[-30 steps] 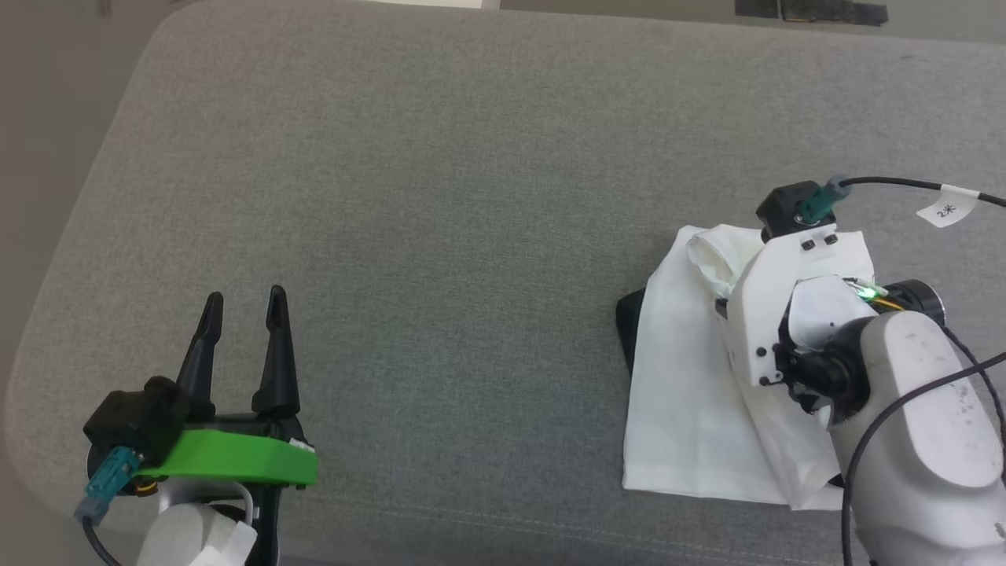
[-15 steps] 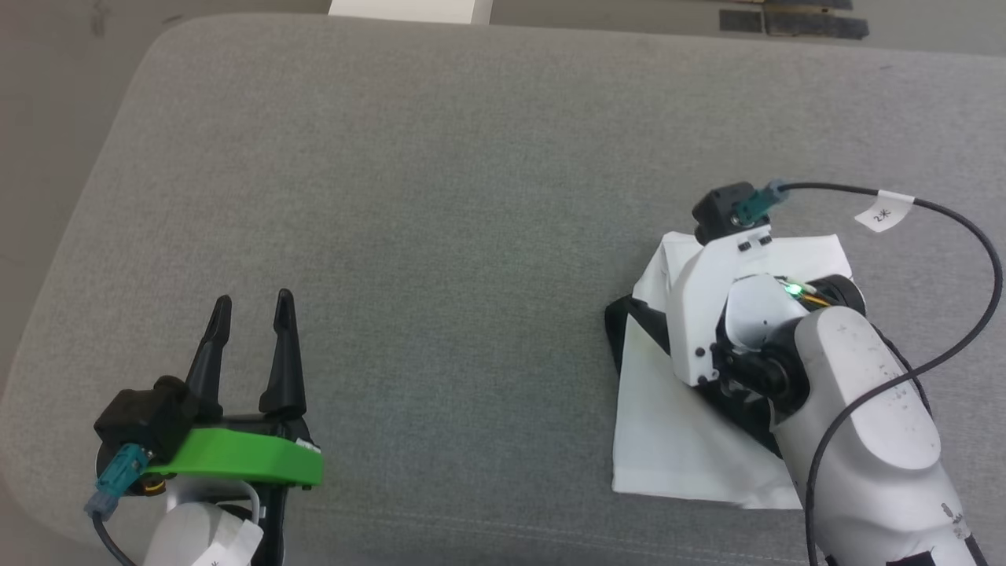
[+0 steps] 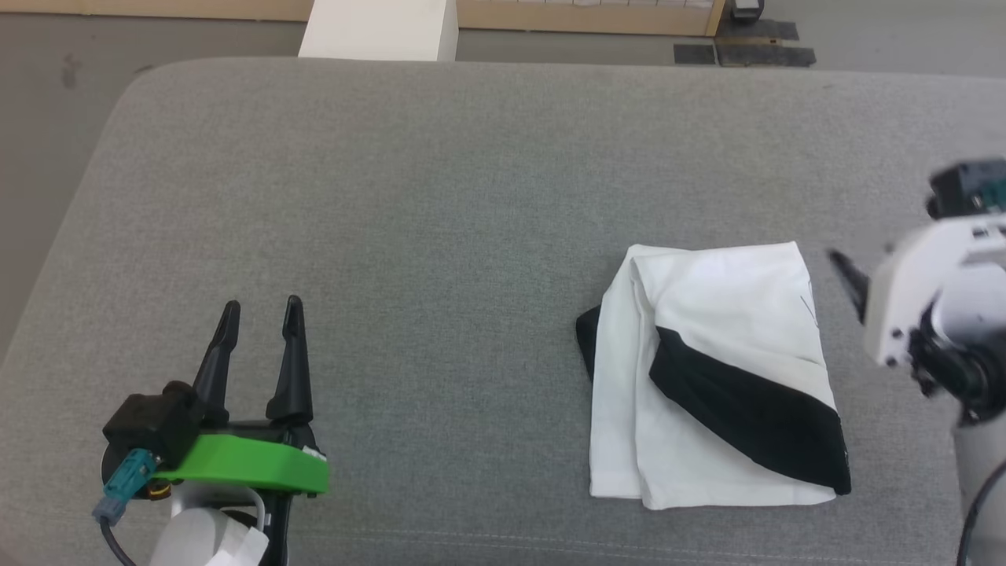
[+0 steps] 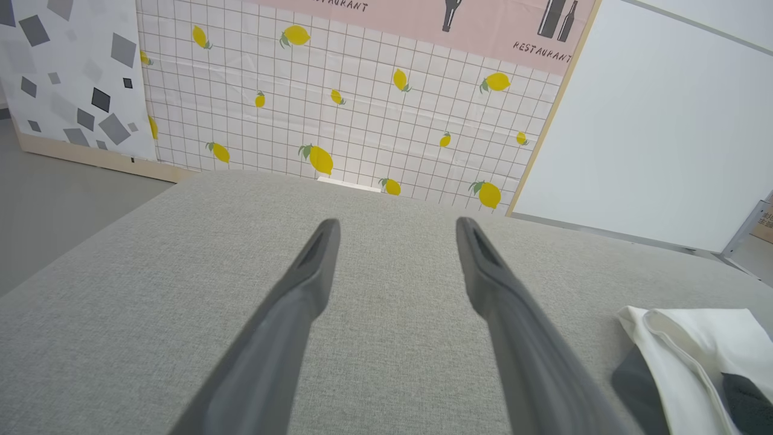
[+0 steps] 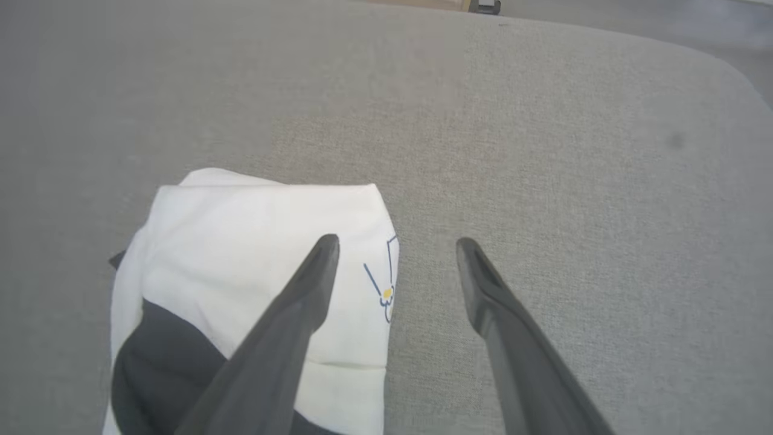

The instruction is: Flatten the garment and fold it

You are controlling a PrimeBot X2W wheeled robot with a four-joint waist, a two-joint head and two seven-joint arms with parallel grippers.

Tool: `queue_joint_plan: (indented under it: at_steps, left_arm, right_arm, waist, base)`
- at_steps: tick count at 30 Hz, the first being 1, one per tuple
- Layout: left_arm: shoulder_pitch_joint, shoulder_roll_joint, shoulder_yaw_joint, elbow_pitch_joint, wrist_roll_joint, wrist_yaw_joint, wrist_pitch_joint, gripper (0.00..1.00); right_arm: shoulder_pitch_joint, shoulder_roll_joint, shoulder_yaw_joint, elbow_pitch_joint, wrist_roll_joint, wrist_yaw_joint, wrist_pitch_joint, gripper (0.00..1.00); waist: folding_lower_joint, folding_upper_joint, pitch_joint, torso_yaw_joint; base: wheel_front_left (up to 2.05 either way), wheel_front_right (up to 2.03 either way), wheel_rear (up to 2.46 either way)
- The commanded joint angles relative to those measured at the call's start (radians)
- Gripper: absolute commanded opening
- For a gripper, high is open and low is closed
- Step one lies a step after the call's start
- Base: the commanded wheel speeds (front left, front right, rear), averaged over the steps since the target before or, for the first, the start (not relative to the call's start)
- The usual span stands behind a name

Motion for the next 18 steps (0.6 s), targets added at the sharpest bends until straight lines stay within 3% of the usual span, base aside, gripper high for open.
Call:
queue_joint_plan:
  at_steps: [1,11,18]
  left_arm:
    - [0.002,0.002,-0.002,-0.005,0.006,-0.001,-0.003,1.00]
    - [-0.025,-0.003,-0.009,-0.003,0.010,-0.002,-0.004,1.00]
    - [-0.038,-0.005,-0.009,0.003,0.015,-0.004,-0.004,1.00]
  right_arm:
    - [0.032,0.014,-0.019,0.008,-0.017,-0.002,0.009,1.00]
    - [0.099,0.096,-0.038,0.094,-0.091,-0.002,0.022,1.00]
    - [0.105,0.105,-0.026,0.186,-0.128,-0.002,0.021,1.00]
  waist:
    - [0.0000,0.0000,0.012,0.000]
    - [0.0000,0.0000,0.082,0.024]
    - [0.0000,0.0000,0.097,0.038]
  base:
    - [0.00,0.00,0.00]
    - [0.00,0.00,0.00]
    - [0.00,0.00,0.00]
